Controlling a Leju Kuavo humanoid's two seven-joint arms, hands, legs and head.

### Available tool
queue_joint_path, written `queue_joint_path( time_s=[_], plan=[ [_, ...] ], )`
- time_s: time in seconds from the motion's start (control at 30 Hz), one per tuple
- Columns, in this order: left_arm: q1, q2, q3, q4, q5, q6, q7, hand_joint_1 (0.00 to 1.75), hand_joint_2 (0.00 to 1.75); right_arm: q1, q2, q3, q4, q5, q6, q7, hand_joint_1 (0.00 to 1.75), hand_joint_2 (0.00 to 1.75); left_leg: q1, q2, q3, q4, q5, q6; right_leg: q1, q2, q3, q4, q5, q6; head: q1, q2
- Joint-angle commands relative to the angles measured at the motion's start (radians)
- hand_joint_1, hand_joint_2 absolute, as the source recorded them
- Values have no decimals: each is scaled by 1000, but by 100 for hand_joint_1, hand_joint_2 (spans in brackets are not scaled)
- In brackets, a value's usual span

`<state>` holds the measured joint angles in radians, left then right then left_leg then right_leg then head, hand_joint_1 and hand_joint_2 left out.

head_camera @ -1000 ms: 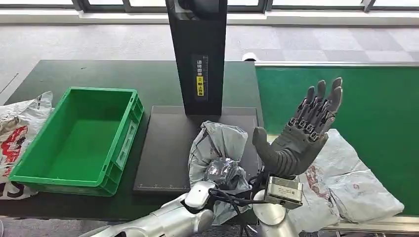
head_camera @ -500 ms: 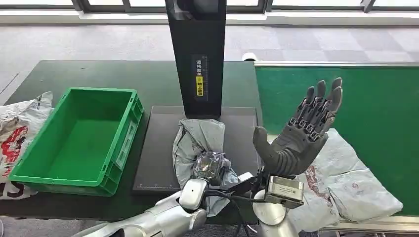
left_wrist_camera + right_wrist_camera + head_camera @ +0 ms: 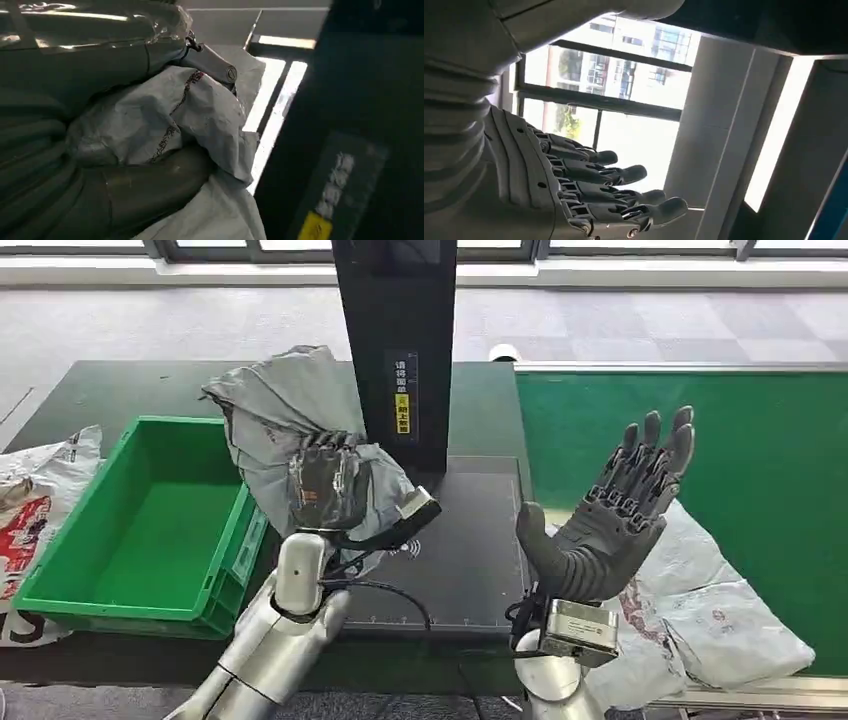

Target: Moved the parcel from conveyor to table for the left to box.

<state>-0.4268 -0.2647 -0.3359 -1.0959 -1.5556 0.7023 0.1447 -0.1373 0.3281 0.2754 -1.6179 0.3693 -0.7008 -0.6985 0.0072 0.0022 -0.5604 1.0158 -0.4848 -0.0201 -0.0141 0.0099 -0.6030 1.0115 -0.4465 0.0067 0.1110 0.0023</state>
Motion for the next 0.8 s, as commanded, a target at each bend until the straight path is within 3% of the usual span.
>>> queue_joint_path(
  time_s=[0.03, 0.13, 0.6, 0.8],
  plan=[
    [28, -70, 440, -315, 86, -4, -271, 175, 175, 85, 21, -35, -49, 7, 3, 0, 0, 175, 1, 2, 0, -1, -1, 0, 1, 2, 0, -1, 0, 0, 0, 0],
    [23, -84, 500, -314, 128, -4, -344, 175, 175, 99, 21, -31, -57, 18, 3, 0, 0, 175, 1, 2, 1, -1, 0, 0, 0, 1, 1, -1, 0, -1, 0, 0],
    [31, -84, 548, -365, 126, -4, -357, 175, 175, 94, 21, -32, -58, 17, 3, 0, 0, 175, 1, -1, 1, -1, 0, 0, 0, -1, 1, -1, -1, 0, 0, 0],
    [-20, -68, 714, -280, 149, -4, -365, 175, 175, 109, 21, -17, -67, 23, 3, 0, 0, 175, 1, 0, 2, -2, 0, 0, 0, 0, 1, -1, 0, -1, 0, 0]
  ],
)
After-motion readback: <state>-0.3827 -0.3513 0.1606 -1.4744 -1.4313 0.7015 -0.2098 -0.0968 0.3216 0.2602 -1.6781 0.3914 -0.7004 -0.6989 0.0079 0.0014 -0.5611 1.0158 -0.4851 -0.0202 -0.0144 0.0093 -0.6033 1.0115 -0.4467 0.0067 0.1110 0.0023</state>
